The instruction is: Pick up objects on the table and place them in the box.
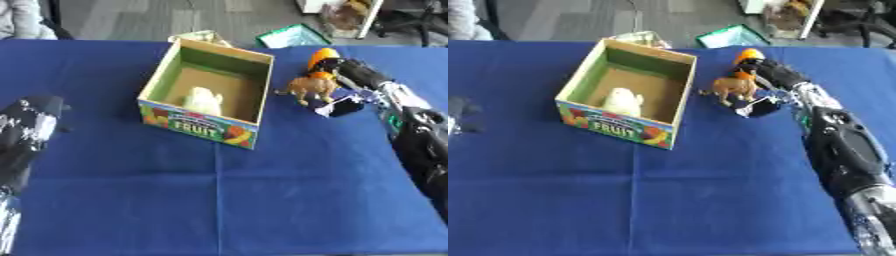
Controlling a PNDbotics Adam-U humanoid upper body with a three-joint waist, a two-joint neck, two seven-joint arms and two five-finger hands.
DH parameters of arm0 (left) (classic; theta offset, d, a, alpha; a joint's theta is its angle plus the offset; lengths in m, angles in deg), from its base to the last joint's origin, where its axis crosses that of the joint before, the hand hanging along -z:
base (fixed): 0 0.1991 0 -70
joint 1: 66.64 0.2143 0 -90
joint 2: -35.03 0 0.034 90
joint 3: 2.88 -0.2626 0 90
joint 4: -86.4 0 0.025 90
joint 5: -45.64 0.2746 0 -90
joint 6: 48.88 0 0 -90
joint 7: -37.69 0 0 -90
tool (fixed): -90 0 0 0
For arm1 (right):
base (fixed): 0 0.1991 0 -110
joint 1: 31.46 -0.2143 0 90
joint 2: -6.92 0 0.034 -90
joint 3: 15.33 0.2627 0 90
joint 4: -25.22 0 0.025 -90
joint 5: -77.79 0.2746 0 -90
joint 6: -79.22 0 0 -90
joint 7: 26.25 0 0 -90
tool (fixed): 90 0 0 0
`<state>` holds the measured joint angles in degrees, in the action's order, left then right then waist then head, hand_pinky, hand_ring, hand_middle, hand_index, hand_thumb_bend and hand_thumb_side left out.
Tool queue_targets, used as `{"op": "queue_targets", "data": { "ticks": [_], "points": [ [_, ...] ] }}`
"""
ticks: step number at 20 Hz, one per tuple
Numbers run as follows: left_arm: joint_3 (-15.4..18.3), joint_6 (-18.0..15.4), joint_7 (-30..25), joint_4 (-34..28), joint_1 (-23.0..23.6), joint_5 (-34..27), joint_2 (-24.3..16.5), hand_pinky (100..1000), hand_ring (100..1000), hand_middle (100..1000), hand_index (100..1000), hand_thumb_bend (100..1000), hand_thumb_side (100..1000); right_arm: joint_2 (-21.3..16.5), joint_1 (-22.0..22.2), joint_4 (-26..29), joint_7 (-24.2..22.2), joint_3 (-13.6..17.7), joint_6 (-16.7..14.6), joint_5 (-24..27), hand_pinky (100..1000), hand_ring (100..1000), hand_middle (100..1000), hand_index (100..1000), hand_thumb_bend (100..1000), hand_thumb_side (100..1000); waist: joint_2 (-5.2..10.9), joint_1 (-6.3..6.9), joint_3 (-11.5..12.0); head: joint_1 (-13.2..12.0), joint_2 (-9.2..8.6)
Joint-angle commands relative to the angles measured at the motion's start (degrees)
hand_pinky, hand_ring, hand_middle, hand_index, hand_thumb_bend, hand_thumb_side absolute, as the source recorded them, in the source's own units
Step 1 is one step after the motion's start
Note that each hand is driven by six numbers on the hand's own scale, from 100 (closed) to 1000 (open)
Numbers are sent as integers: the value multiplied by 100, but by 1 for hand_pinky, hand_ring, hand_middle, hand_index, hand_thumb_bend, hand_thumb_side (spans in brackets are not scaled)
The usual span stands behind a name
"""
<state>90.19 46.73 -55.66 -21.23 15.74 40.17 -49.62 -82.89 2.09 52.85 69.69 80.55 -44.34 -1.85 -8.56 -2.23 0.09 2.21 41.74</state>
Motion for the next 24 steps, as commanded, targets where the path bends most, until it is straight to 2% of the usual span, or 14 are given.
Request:
{"op": "queue_targets", "data": {
  "ticks": [1, 4, 7, 8, 12, 14, 16, 17, 18, 24],
  "points": [
    [33, -15, -2, -96, -68, 7, -116, 593, 740, 567, 664, 305, 469, -92, -85, -3, 106, 50, 162, -128, 770, 851, 819, 853, 445, 318, 61, 22, 10, 31, -56],
    [33, -16, -2, -96, -69, 7, -115, 593, 740, 567, 664, 304, 469, -85, -83, 12, 339, 56, 269, -182, 756, 833, 794, 832, 432, 249, 59, 28, 9, 42, -55],
    [33, -15, -1, -96, -69, 6, -112, 593, 739, 567, 664, 305, 469, -76, -78, 11, 588, 68, 330, -191, 715, 763, 701, 762, 405, 131, 59, 30, 5, 41, -59],
    [35, -16, 0, -96, -68, 6, -112, 592, 739, 567, 664, 304, 469, -75, -76, 4, 663, 74, 352, -169, 694, 721, 640, 712, 341, 134, 61, 31, 5, 39, -60],
    [37, -15, 4, -95, -64, 8, -110, 592, 739, 567, 664, 304, 469, -70, -79, 4, 875, 66, 389, -30, 604, 566, 450, 503, 227, 139, 62, 30, 2, 33, -63],
    [39, -15, 4, -96, -65, 7, -108, 593, 739, 567, 664, 303, 469, -65, -83, 21, 912, 50, 355, 49, 557, 519, 410, 444, 191, 139, 62, 30, 0, 30, -63],
    [43, -14, 9, -96, -63, 8, -109, 593, 739, 567, 664, 303, 470, -62, -92, 73, 906, 34, 285, 136, 529, 493, 376, 411, 165, 137, 62, 31, -3, 28, -62],
    [44, -15, 11, -97, -62, 7, -110, 593, 739, 567, 664, 308, 470, -60, -97, 119, 894, 26, 236, 187, 524, 489, 369, 404, 100, 263, 62, 31, -4, 26, -59],
    [44, -15, 11, -98, -61, 7, -110, 593, 739, 567, 664, 304, 469, -56, -107, 188, 881, 19, 170, 254, 519, 484, 361, 396, 158, 134, 63, 31, -6, 24, -57],
    [43, -11, 13, -96, -55, 4, -112, 593, 738, 566, 664, 307, 469, 5, -254, 738, 548, -55, -201, 856, 517, 482, 352, 389, 152, 122, 80, 20, -21, 13, -55]
  ]
}}
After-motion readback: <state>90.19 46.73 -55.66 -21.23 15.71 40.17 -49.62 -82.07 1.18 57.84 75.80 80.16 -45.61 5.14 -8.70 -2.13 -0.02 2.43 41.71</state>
